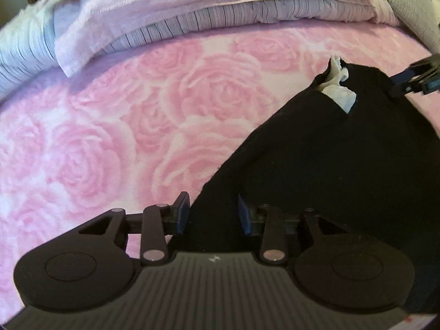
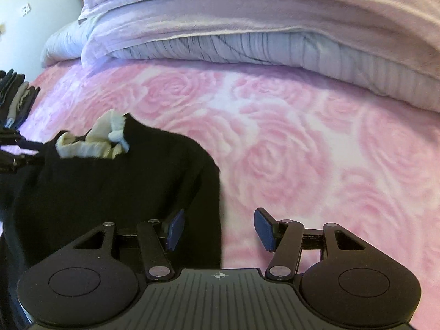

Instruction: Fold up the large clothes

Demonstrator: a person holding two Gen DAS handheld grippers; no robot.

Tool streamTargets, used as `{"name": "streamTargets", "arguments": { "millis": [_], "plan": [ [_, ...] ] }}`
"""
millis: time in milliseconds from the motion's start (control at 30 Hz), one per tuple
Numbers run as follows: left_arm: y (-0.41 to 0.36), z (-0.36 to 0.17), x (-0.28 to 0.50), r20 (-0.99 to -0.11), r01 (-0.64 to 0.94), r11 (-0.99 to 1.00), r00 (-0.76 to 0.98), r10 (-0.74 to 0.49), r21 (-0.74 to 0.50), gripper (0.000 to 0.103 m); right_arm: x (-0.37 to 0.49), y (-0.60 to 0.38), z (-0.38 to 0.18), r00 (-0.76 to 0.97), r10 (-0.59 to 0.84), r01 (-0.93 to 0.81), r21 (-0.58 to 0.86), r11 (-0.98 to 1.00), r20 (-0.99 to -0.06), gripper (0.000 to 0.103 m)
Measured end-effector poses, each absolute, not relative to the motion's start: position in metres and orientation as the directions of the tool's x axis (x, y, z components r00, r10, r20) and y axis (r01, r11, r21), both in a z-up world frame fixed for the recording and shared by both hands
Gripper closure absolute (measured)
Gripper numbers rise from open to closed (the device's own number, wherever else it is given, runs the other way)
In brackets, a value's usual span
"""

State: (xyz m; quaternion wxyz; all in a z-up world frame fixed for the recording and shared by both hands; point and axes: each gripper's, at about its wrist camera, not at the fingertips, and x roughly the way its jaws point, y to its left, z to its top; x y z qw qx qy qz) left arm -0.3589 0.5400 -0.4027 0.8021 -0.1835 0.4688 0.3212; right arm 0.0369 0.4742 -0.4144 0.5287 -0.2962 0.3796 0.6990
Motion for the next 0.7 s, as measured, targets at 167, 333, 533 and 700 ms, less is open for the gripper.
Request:
{"name": "streamTargets", "arguments": {
  "millis": [167, 333, 533, 700],
  "plan": [
    [0.533, -0.391, -0.365, -0.835, -0.701, 0.713, 0.398, 0.379, -0.01, 0.097, 0.035, 0.478, -0.412, -0.378, 0.536, -0.926, 0.323, -0.197, -0.755, 0.1],
    [0.564, -0.371, -0.375, -0.804, -0.766, 0.642, 0.408, 0.433, -0.042, 0.095, 0.066, 0.489, -0.386, -0.369, 0.602, -0.928, 0.319, -0.193, -0.708, 0.1],
    [0.604, -0.394, -0.344, -0.848, -0.884, 0.465, 0.212, 0.486, 0.046, 0.087, 0.074, 0.522, -0.402, -0.177, 0.549, -0.974, 0.225, 0.021, -0.817, 0.058],
    [0.565, -0.368, -0.375, -0.816, -0.906, 0.424, 0.233, 0.529, 0.016, 0.078, 0.094, 0.434, -0.376, -0.234, 0.577, -0.935, 0.344, 0.087, -0.782, 0.055]
  ]
}}
